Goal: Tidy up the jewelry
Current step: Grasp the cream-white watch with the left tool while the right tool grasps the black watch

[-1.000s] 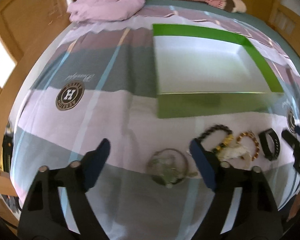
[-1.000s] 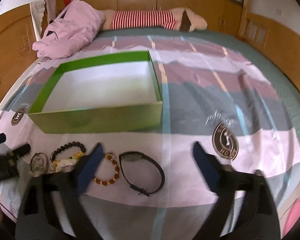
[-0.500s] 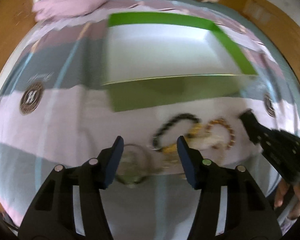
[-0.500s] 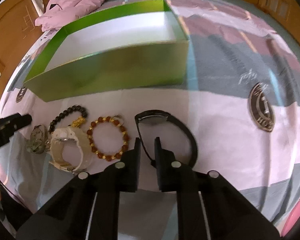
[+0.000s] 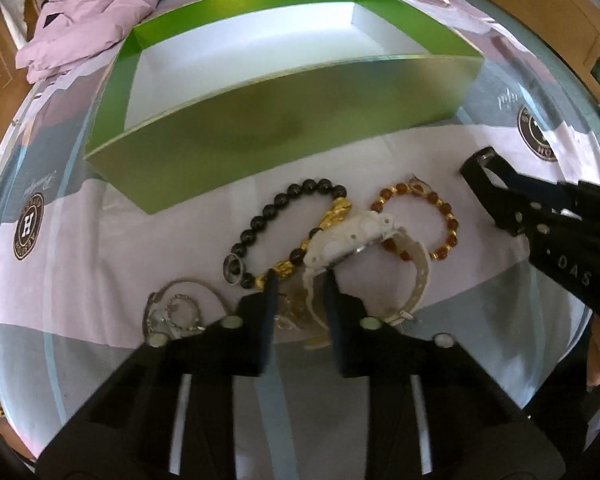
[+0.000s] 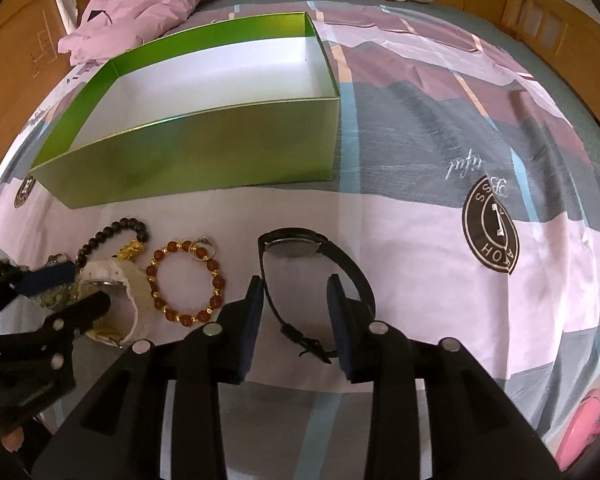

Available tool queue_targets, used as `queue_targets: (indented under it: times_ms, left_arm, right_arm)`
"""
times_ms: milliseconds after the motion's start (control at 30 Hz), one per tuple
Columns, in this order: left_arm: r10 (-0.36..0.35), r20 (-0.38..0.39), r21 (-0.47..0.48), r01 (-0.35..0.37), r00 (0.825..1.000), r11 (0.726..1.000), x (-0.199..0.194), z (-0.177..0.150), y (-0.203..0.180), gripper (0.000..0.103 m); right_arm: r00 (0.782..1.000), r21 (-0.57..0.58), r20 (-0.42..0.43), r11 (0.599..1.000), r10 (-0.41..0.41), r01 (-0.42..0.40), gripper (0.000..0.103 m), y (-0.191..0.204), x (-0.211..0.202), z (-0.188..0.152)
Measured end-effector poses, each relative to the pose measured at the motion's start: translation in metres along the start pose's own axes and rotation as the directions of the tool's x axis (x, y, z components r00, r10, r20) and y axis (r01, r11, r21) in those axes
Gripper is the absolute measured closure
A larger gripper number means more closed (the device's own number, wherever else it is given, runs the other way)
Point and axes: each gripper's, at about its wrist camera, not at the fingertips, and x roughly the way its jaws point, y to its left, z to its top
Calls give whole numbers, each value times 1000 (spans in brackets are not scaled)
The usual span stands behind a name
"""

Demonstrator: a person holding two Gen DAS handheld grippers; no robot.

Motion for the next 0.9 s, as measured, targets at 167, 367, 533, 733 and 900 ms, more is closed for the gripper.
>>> queue_targets:
  times_ms: [167,367,533,733,900]
  left_arm:
    - [-32,9,-37,32,999,999,-5,4,10,95]
    - [-19,27,-80,21,999,997,-12,8,25,95]
    - [1,45,-116,4,999,993,-18,10,38,95]
    - [8,52,-132,-1,999,991,-21,11,44,94]
    - [8,50,-136,-1,999,991,-21,10,45,94]
  right_arm:
    - [1000,-6,-9,1000,-8,8,69,2,3,0]
    - [1000,-18,-8,1000,-15,14,70,3,3,-1]
    - [1000,-35,-10,999,-24,24,70,5,3,-2]
    - [1000,-68,-5,998,-17,17,89,11,2,-4]
    - [1000,-91,-2,996,-22,21,94,17,3,-5]
